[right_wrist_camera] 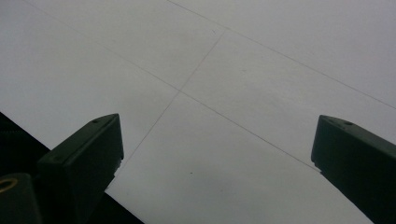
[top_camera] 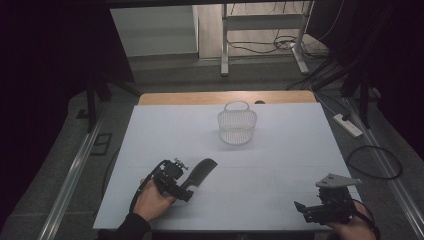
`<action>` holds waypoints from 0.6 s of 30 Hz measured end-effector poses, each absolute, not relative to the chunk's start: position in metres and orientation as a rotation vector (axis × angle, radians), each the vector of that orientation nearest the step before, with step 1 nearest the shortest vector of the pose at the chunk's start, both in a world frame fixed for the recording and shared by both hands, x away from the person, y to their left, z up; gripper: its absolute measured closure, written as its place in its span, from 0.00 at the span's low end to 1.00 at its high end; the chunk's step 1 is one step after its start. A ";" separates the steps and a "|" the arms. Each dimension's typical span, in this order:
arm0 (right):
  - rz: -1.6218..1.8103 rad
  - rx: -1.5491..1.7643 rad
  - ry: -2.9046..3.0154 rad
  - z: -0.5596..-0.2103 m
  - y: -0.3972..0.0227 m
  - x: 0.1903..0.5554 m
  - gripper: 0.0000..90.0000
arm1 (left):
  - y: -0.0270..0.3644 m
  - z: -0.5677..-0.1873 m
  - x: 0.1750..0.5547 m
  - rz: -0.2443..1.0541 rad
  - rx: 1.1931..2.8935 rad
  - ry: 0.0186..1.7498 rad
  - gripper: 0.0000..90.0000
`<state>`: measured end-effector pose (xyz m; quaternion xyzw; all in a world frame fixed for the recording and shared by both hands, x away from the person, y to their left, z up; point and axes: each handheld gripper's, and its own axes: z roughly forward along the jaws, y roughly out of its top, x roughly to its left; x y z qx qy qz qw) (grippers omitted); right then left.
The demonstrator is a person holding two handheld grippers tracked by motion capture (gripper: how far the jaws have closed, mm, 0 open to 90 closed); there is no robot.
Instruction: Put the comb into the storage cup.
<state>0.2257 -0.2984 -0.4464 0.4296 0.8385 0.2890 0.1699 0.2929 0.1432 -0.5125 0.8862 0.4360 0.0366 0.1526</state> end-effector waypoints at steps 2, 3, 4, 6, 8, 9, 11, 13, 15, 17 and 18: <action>0.820 1.220 2.383 -0.447 -0.298 0.226 0.03 | 0.141 -0.517 0.294 0.119 2.569 1.258 0.00; 0.820 1.220 2.383 -0.447 -0.298 0.226 0.03 | 0.141 -0.517 0.294 0.119 2.569 1.258 0.00; 0.820 1.219 2.383 -0.446 -0.298 0.226 0.03 | 0.140 -0.518 0.294 0.124 2.575 1.259 0.00; 0.820 1.219 2.383 -0.446 -0.298 0.226 0.03 | 0.138 -0.522 0.294 0.126 2.598 1.263 0.00; 0.821 1.219 2.384 -0.447 -0.298 0.226 0.03 | 0.138 -0.522 0.295 0.122 2.593 1.269 0.00; 0.820 1.217 2.384 -0.447 -0.298 0.226 0.03 | 0.138 -0.522 0.295 0.120 2.591 1.274 0.00; 0.820 1.217 2.384 -0.447 -0.298 0.226 0.03 | 0.139 -0.522 0.295 0.105 2.585 1.287 0.00; 0.820 1.217 2.385 -0.447 -0.298 0.226 0.03 | 0.138 -0.522 0.295 0.105 2.587 1.286 0.00; 0.818 1.217 2.386 -0.447 -0.298 0.226 0.03 | 0.138 -0.521 0.295 0.099 2.589 1.285 0.03; 0.816 1.217 2.386 -0.447 -0.298 0.226 0.03 | 0.137 -0.519 0.293 0.097 2.591 1.266 0.11; 0.816 1.217 2.386 -0.447 -0.298 0.226 0.03 | 0.137 -0.516 0.292 0.095 2.594 1.249 0.14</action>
